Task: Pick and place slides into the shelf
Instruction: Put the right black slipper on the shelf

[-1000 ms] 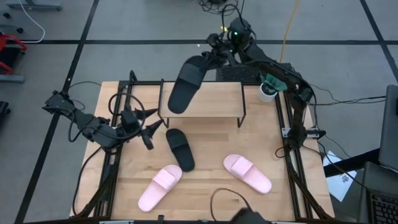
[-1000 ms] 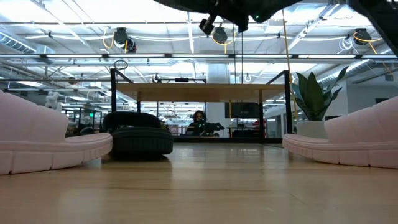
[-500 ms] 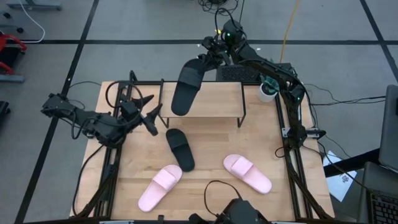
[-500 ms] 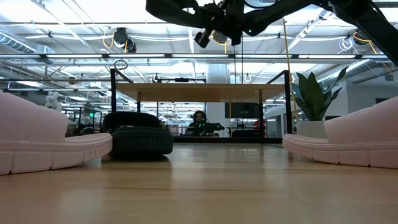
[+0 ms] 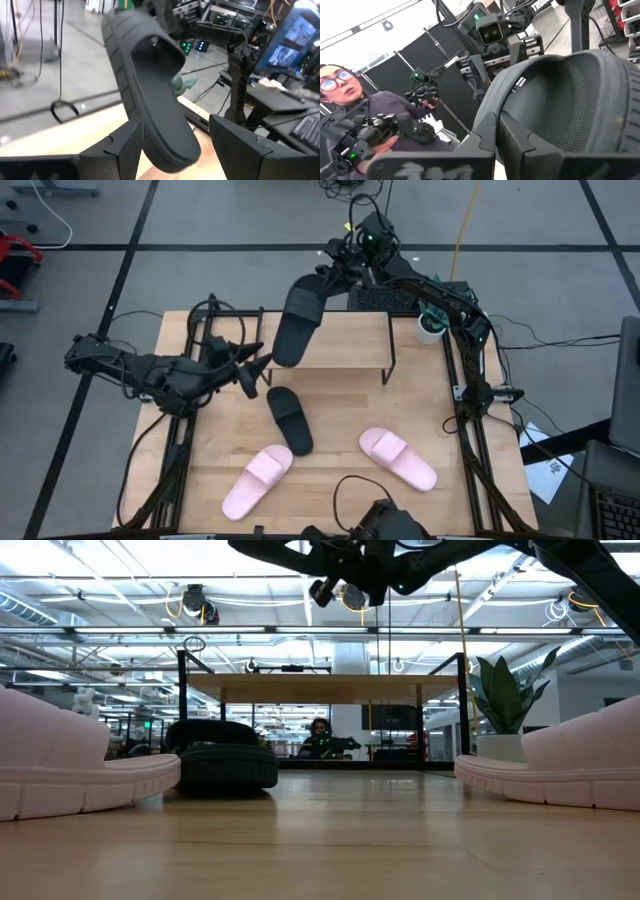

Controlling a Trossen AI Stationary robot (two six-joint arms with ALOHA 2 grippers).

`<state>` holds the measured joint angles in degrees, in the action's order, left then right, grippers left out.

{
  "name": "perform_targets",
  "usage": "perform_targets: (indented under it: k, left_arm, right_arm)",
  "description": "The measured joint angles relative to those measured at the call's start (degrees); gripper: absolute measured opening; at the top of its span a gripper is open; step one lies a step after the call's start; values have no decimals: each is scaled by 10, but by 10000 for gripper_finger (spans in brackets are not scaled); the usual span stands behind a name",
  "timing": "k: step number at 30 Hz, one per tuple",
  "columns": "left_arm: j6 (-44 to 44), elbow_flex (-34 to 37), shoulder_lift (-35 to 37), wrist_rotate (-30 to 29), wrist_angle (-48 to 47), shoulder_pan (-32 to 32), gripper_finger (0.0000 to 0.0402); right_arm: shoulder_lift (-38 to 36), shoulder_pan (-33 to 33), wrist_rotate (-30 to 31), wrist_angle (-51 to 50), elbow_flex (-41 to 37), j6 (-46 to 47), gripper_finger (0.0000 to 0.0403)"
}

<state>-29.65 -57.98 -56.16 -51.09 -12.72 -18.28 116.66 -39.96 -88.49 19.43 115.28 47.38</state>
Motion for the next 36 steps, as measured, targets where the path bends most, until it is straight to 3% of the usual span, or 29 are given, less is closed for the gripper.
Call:
perform_targets:
  k: [14, 27, 36]
  left_arm:
    - [-200, 0, -25, -3, -39, 12, 225]
    - [-239, 0, -50, 40, -38, 61, 225]
    - [-252, 0, -62, 127, -33, 96, 225]
  right_arm:
    - [0, -5, 0, 18, 0, 3, 0]
    - [0, 2, -1, 22, 0, 6, 0]
    - [0, 16, -1, 22, 0, 5, 0]
